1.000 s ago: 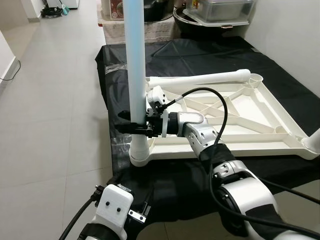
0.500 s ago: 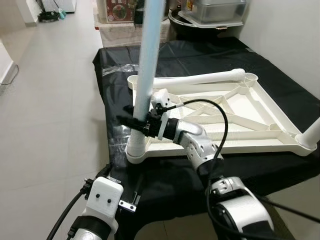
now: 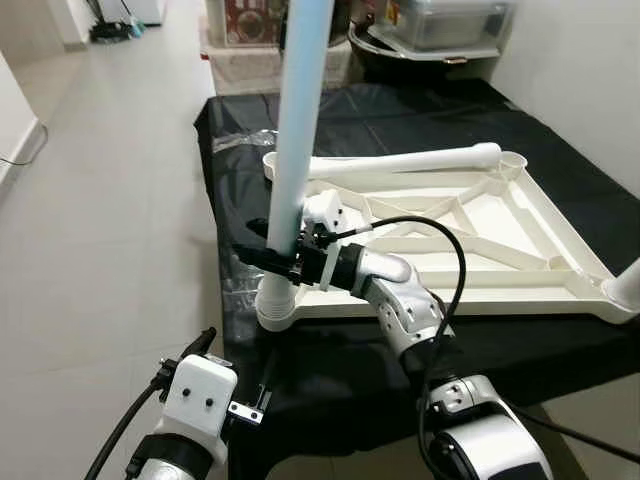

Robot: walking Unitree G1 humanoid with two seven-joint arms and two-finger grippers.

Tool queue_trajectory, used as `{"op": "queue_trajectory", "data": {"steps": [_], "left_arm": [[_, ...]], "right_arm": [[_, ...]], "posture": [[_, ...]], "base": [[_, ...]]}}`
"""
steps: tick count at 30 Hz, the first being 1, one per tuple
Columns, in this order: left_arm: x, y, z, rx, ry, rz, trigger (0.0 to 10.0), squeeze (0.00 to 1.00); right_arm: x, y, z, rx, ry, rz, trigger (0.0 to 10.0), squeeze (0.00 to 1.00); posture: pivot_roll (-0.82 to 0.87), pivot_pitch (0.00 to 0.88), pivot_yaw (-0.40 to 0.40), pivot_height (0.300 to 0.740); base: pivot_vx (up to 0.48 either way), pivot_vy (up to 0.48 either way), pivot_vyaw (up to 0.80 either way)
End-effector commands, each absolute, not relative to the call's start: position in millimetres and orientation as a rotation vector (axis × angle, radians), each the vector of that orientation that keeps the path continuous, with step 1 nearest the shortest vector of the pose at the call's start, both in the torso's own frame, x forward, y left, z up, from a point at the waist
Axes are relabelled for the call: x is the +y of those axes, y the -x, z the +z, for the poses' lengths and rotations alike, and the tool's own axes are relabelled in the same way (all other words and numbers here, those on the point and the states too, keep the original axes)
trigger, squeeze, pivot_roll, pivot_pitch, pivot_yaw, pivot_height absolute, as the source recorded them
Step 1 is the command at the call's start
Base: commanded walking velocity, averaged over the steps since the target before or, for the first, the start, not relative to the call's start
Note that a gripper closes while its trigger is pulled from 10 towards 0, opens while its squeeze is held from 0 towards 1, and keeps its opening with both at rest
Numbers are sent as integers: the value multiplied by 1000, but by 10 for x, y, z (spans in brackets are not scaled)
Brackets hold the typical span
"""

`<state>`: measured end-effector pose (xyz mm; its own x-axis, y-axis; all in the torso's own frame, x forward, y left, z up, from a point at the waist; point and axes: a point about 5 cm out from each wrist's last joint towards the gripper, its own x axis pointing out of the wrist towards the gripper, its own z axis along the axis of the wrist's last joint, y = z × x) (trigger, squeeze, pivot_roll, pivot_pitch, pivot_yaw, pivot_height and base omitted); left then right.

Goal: Building children table

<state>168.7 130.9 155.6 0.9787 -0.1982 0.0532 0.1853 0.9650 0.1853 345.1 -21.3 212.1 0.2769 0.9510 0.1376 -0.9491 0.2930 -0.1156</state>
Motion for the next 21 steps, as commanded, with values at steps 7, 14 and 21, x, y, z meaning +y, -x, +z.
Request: {"op": "queue_trajectory", "data": {"steps": [7,14,21], "left_arm": [[1286,-1634,1614,-73,-184,-198,10000,0],[1229,-1597,1732,-102,-172,-209,10000,0],[1226,-1560,1744,-96,-171,-208,10000,0]], "right_arm": [[-77,-3518,2087,-131,-13,1335,0,0],[-20,-3514,2141,-105,-5,1519,0,0],[4,-3481,2161,-108,58,1616,0,0]], "posture": [[115,184,-100,740],[144,218,-119,740],[147,229,-117,740]], "base": [[0,0,0],[0,0,0],[0,0,0]]}}
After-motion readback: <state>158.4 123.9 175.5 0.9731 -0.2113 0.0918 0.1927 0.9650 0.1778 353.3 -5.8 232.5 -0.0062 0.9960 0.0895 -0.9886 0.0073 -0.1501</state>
